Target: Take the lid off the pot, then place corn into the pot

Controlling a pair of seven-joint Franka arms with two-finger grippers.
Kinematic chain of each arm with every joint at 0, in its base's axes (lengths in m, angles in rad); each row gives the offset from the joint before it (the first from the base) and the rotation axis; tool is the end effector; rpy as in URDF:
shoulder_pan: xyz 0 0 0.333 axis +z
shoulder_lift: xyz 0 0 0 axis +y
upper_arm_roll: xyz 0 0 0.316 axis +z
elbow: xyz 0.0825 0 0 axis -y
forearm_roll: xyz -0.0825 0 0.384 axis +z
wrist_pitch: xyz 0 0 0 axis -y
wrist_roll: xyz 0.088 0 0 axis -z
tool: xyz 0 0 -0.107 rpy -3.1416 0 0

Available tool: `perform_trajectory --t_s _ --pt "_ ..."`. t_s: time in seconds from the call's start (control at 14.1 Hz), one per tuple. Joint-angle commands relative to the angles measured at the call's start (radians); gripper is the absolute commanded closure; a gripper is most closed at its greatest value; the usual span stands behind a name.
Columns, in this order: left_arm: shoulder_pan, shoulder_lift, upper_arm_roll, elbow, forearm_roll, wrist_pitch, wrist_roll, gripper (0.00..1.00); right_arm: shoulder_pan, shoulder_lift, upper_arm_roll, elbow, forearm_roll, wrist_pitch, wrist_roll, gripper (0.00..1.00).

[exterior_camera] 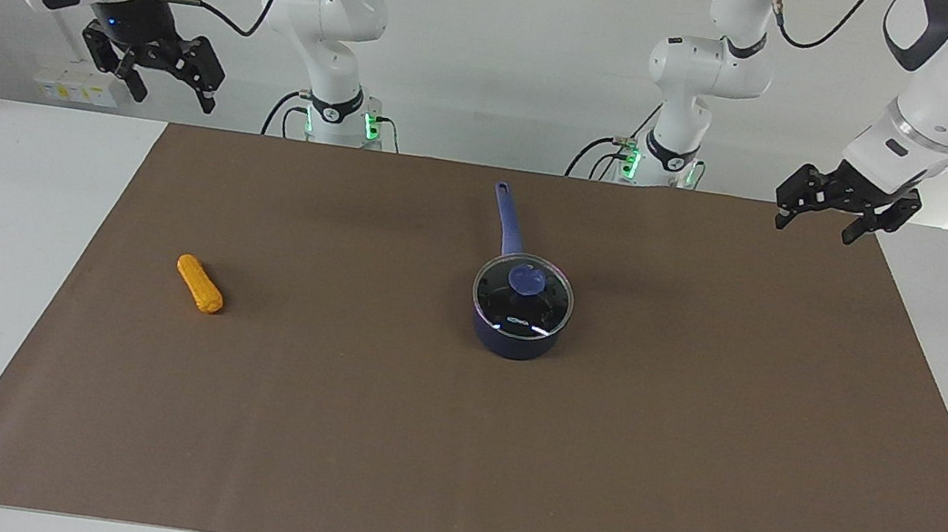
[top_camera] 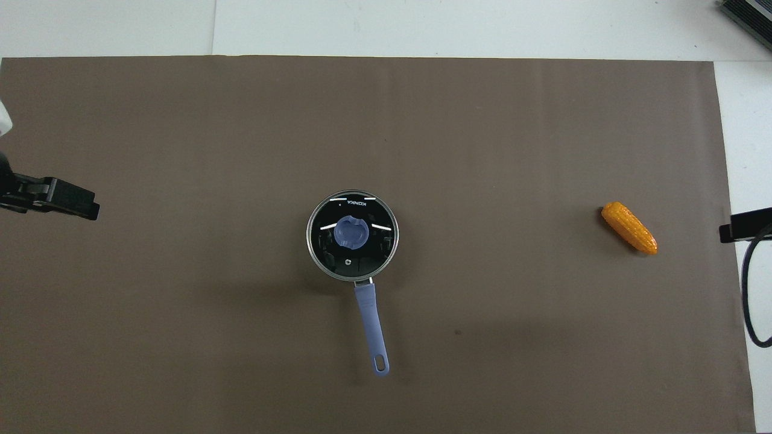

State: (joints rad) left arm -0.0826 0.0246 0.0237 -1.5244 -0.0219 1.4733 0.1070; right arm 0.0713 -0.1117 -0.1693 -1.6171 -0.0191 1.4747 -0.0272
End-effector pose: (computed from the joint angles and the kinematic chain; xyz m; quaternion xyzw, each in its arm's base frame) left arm 0.5509 -0.0352 0.6244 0.9957 -0.0834 -0.0376 0.0115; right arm 0.5065 -0.0575 0.6531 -0.9992 0.0355 0.0161 0.0009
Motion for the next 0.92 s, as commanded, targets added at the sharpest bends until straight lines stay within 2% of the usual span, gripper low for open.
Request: perform_trajectory --t_s 0.0,0.57,0.85 --pt "0.006 -0.029 -0.002 -0.033 -0.001 0.001 0.013 0.00 -0.013 -0.020 0.002 -0.017 0.011 -0.014 -0.022 0.00" --pt "-0.014 -0.012 -0.016 -0.054 -0.001 0.041 -0.003 0.00 -0.013 -0.020 -0.003 -0.017 0.011 -0.014 -0.023 0.00" --pt "-0.083 -0.003 -0.018 -0.103 -0.001 0.126 -0.076 0.00 -0.013 -0.020 -0.004 -0.017 0.011 -0.014 -0.023 0.00"
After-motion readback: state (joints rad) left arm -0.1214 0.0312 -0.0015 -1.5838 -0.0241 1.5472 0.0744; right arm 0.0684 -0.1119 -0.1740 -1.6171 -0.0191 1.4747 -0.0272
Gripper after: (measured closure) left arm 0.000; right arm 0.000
